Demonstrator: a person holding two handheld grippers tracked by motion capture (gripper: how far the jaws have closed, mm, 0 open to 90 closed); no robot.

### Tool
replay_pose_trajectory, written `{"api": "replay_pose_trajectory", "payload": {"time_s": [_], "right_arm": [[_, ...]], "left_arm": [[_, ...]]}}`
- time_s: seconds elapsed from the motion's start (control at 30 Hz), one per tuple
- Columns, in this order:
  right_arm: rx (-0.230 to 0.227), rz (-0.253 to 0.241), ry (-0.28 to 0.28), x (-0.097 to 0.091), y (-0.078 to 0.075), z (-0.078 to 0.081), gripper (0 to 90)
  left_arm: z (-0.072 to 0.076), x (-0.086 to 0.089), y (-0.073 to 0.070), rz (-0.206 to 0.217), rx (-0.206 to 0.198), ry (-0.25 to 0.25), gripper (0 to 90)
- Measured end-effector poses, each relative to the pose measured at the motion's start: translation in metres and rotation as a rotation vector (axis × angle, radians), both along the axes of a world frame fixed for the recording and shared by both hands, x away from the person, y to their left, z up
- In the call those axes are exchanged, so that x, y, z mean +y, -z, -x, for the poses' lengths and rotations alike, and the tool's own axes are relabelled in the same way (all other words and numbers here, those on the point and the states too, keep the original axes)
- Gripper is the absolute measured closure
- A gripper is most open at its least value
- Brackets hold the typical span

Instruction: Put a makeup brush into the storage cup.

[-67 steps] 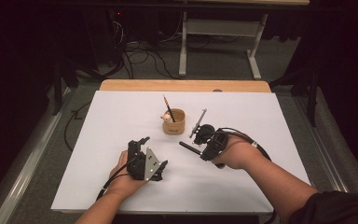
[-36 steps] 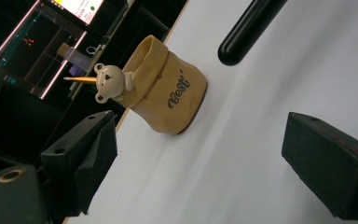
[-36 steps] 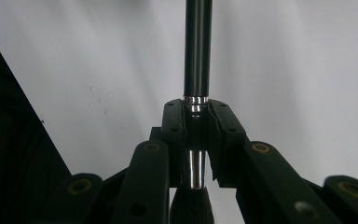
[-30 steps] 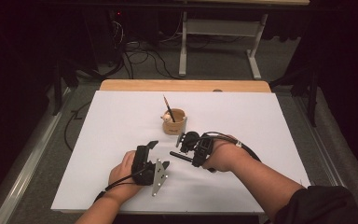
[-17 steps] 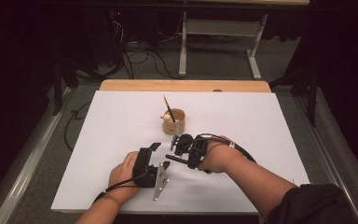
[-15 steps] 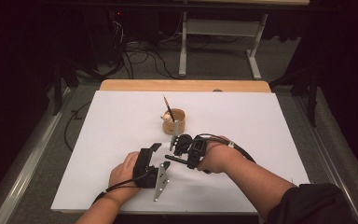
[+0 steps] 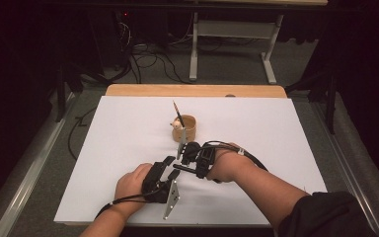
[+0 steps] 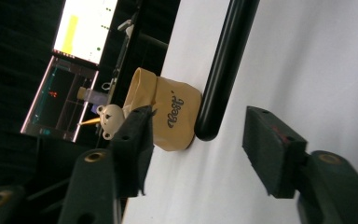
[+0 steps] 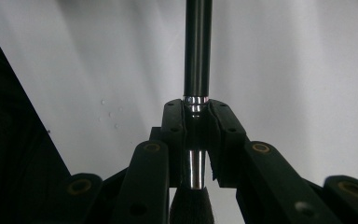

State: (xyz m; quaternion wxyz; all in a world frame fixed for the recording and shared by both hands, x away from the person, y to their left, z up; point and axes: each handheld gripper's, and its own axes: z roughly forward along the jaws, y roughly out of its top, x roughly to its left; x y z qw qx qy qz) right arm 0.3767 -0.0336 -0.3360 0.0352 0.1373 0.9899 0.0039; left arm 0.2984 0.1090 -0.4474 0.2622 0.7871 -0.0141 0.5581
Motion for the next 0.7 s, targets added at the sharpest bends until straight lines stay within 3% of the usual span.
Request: {"api": "replay_pose_trajectory", "payload": {"time_s": [0.3,0.7], "right_arm": [[0.003,0.010,-0.010,0.0034,0.0032,0.0017,79.9],[0.005,0.002,-0.015,0.0082,0.0041,0.0012,79.9]], "left_arm": [[0.0039,-0.0014,0.0024,-0.073,-0.041,0.023,56.7],[0.0066,-0.0027,0.0038,-0.116,-0.051,0.046,69.2]]}}
